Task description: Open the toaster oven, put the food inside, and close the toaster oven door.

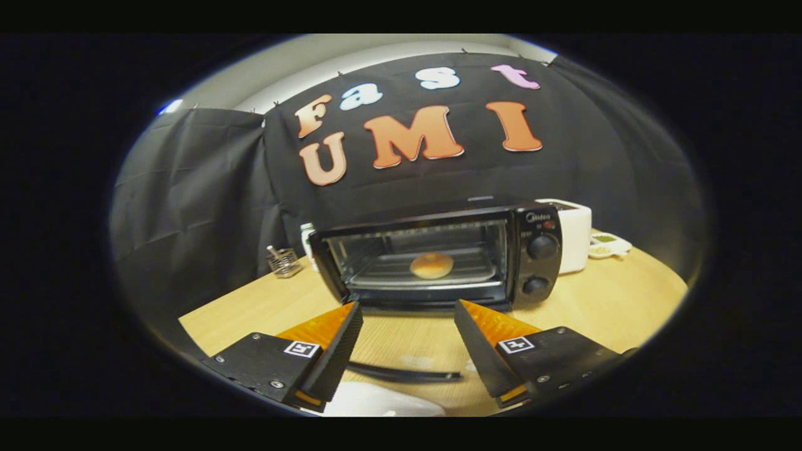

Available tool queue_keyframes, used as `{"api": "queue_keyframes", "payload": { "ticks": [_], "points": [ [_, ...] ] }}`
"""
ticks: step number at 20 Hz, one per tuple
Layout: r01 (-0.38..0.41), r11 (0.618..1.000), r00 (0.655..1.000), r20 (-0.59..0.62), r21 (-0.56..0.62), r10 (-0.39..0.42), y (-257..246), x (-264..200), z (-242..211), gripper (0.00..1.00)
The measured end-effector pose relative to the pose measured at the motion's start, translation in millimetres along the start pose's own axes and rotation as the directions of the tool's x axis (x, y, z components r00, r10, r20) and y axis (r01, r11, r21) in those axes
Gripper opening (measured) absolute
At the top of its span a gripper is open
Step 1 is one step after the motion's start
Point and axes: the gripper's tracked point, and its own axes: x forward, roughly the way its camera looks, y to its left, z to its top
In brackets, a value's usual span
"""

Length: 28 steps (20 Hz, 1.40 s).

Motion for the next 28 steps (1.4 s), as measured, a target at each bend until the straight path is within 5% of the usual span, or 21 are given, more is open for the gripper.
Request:
{"api": "queue_keyframes", "payload": {
  "ticks": [7, 14, 22, 28],
  "points": [
    [0.009, 1.000, 0.988, -0.157, 0.021, -0.006, -8, -47, -74, 0.88],
    [0.032, 0.994, 0.958, -0.285, 0.104, -0.001, -22, -19, -107, 0.89],
    [-0.002, 0.996, 0.964, -0.263, 0.092, 0.026, -5, -5, -80, 0.89],
    [-0.108, 0.994, 0.980, -0.167, -0.007, 0.105, 27, -4, -39, 0.88]
  ]
}}
